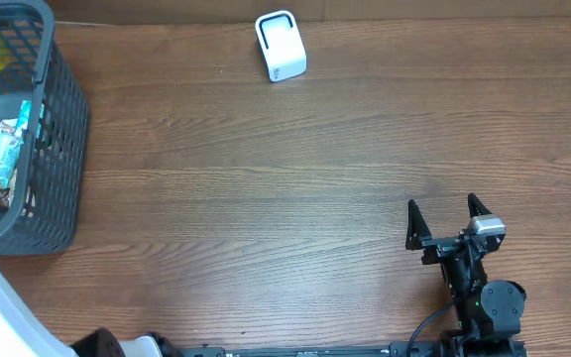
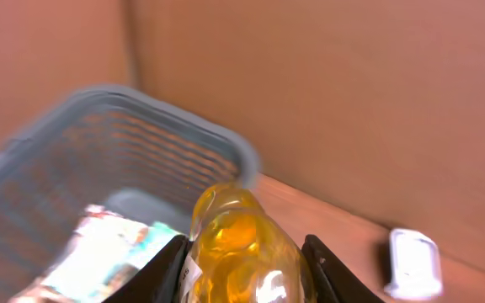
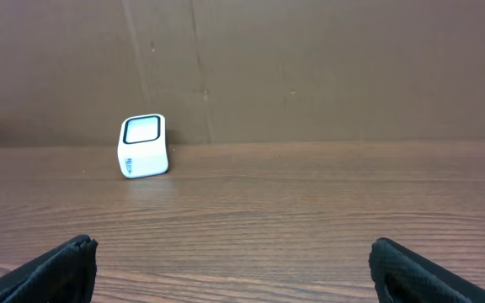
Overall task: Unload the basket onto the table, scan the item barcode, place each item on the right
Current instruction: 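Lift the yellow bottle out and carry it toward the table center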
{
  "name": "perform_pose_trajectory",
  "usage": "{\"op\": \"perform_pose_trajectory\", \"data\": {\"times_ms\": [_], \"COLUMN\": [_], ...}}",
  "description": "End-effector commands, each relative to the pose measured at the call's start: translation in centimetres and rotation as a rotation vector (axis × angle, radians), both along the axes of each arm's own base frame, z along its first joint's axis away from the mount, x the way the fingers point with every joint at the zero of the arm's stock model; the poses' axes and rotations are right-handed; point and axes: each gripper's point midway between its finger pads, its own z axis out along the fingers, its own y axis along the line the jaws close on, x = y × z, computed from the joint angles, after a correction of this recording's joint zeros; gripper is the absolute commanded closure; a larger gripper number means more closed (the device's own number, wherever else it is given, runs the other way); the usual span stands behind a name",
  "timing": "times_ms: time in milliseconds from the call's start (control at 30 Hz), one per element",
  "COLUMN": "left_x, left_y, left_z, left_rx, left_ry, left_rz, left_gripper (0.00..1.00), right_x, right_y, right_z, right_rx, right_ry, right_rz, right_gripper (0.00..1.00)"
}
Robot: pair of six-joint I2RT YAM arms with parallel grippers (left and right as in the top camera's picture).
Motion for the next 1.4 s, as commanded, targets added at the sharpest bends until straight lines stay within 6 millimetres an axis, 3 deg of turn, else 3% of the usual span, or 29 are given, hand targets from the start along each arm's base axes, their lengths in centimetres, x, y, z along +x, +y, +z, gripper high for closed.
{"op": "perform_pose_trajectory", "data": {"times_ms": [0,233,300,433,667,767,933,1133,1367], "left_x": [0.0,0.1,0.6,1.6,2.7,2.8,2.4,1.5,0.2], "left_y": [-5.2,-15.8,-18.9,-23.8,-33.8,-38.7,-45.2,-50.2,-54.0], "left_z": [0.7,-2.8,-4.5,-7.7,-15.2,-19.2,-24.8,-29.8,-32.9], "left_rx": [-0.049,-0.139,-0.146,-0.126,-0.106,-0.069,-0.037,0.032,0.053], "left_ry": [-0.016,0.138,0.206,0.310,0.522,0.609,0.690,0.713,0.712], "left_rz": [-0.126,-0.386,-0.438,-0.500,-0.632,-0.702,-0.757,-0.735,-0.757], "left_gripper": [0.75,0.75,0.71,0.71,0.71,0.71,0.72,0.73,0.71], "right_x": [0.0,0.0,0.0,0.0,0.0,0.0,0.0,0.0,0.0], "right_y": [-0.2,-0.2,-0.2,-0.2,-0.2,-0.2,-0.2,-0.2,-0.2], "right_z": [-0.3,-0.3,-0.3,-0.3,-0.3,-0.3,-0.3,-0.3,-0.3], "right_rx": [0.004,0.004,0.004,0.004,0.004,0.004,0.004,0.004,0.004], "right_ry": [0.000,0.001,0.000,0.001,0.001,0.001,0.000,0.000,0.000], "right_rz": [-0.008,-0.008,-0.008,-0.008,-0.008,-0.008,-0.008,-0.008,-0.008], "right_gripper": [0.00,0.00,0.00,0.00,0.00,0.00,0.00,0.00,0.00]}}
